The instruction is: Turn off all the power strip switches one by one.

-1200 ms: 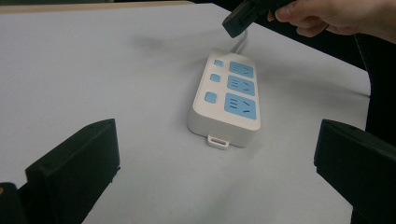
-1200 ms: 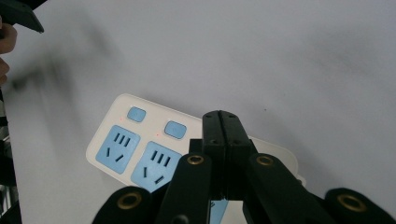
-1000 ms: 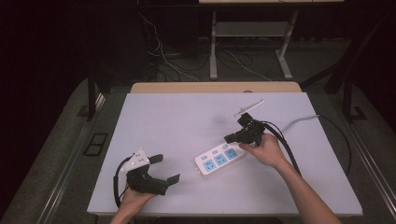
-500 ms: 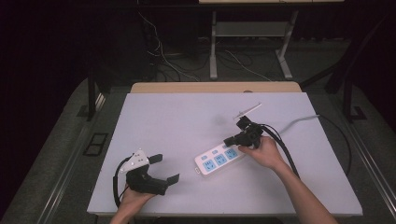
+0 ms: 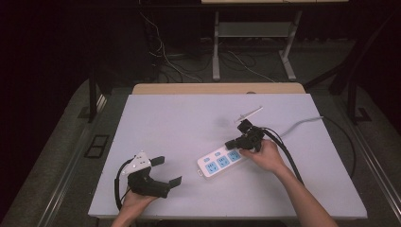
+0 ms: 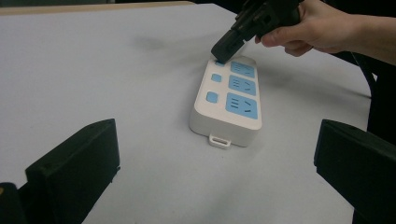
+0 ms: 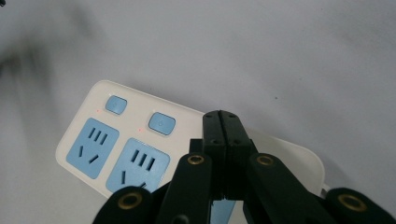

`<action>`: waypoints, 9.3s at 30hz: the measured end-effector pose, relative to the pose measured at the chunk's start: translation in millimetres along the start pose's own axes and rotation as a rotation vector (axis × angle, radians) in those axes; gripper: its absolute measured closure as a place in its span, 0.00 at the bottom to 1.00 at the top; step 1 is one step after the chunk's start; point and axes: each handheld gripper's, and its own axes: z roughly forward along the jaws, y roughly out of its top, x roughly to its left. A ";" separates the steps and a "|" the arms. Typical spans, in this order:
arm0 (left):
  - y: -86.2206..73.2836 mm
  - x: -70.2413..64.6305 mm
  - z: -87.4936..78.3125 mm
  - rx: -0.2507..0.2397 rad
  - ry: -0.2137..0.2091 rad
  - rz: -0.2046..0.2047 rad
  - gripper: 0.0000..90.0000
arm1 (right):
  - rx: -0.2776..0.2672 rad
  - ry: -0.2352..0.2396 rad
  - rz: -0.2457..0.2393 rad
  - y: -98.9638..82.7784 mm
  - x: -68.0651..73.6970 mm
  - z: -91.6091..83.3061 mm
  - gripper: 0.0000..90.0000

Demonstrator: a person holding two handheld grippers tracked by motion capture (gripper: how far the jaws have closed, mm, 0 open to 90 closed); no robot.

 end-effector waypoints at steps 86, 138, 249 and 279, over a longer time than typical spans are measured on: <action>-0.7 0.6 -0.5 0.002 -0.001 -0.003 0.00 | -0.006 0.021 -0.123 24.2 30.2 -18.4 1.00; -0.6 1.1 -2.0 -0.003 -0.002 -0.001 0.00 | 0.073 0.075 -0.093 16.6 26.7 20.5 1.00; -1.3 0.1 -1.2 0.005 -0.003 0.005 0.00 | 0.100 0.126 -0.199 27.8 58.5 31.5 1.00; -1.0 -0.6 -1.3 0.006 0.001 0.012 0.00 | 0.078 0.126 -0.209 24.9 56.9 41.9 1.00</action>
